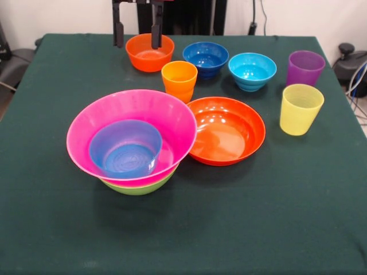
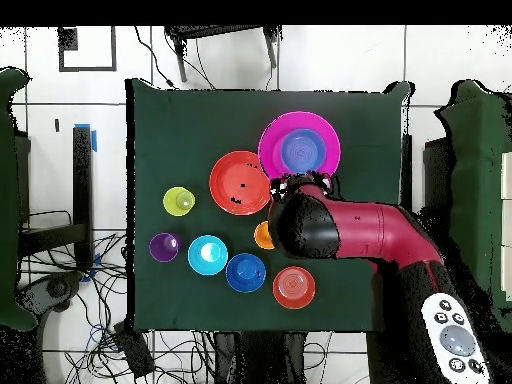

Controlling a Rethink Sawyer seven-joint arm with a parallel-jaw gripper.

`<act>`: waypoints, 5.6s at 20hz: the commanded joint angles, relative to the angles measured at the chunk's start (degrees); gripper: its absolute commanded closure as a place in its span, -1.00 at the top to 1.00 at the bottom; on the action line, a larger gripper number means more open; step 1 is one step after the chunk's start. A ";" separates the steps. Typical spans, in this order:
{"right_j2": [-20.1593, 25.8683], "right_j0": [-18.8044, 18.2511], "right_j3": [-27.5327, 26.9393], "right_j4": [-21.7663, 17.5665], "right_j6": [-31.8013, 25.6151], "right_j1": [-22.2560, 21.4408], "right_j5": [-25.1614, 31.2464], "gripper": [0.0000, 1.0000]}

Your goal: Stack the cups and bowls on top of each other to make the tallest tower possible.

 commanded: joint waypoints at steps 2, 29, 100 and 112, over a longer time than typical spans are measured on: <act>-1.26 5.25 2.22 -2.94 4.56 3.11 2.74 1.00; -8.10 8.90 -0.25 -2.65 5.88 12.17 -9.21 1.00; -2.78 2.06 11.21 -4.78 5.31 11.54 -12.84 1.00; -5.16 3.19 11.28 -6.42 5.84 13.79 -17.46 1.00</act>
